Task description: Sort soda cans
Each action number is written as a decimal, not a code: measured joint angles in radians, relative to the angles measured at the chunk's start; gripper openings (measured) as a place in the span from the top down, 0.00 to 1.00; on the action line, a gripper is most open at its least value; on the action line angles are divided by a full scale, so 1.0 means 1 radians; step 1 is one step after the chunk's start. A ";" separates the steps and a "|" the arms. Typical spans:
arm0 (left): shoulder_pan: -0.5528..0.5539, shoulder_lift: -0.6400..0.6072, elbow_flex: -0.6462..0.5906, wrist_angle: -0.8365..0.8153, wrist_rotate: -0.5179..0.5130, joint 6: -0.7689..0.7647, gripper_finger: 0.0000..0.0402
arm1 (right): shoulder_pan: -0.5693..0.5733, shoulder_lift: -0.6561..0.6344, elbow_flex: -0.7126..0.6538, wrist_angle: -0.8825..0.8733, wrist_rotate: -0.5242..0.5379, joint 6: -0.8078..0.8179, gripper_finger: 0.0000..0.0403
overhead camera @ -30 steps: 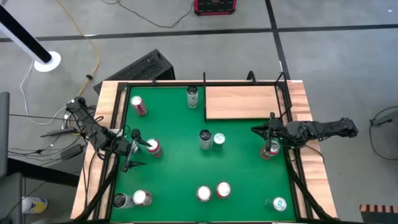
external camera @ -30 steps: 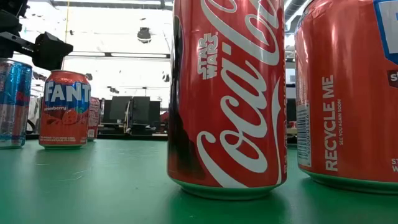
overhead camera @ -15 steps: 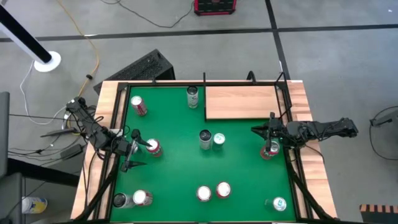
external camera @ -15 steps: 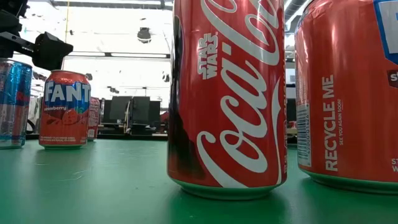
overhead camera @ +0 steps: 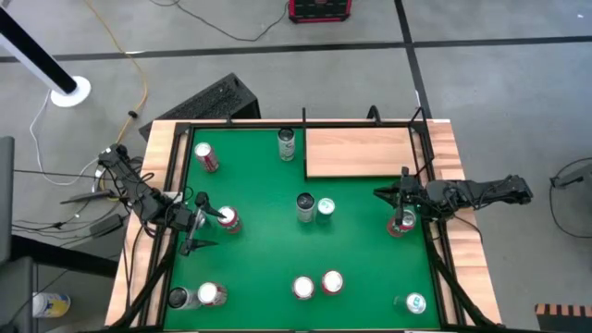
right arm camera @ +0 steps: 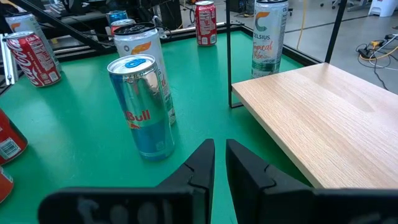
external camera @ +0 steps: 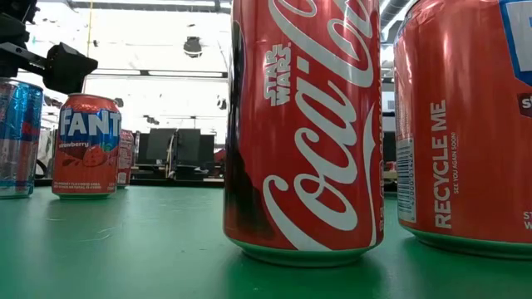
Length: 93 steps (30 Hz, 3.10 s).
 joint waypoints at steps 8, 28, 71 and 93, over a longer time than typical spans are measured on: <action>0.000 0.000 0.000 0.000 0.000 0.000 0.08 | 0.000 0.000 0.000 0.000 0.000 0.000 0.83; 0.001 0.000 -0.001 0.221 -0.002 0.063 0.08 | -0.001 0.000 0.000 0.007 0.000 0.003 0.83; 0.098 0.043 0.000 0.374 -0.209 -0.298 0.08 | 0.171 0.780 0.436 0.590 -0.022 -0.289 0.70; 0.365 0.642 0.368 0.462 0.087 0.052 0.08 | 0.163 1.245 0.958 0.268 0.008 -0.342 0.32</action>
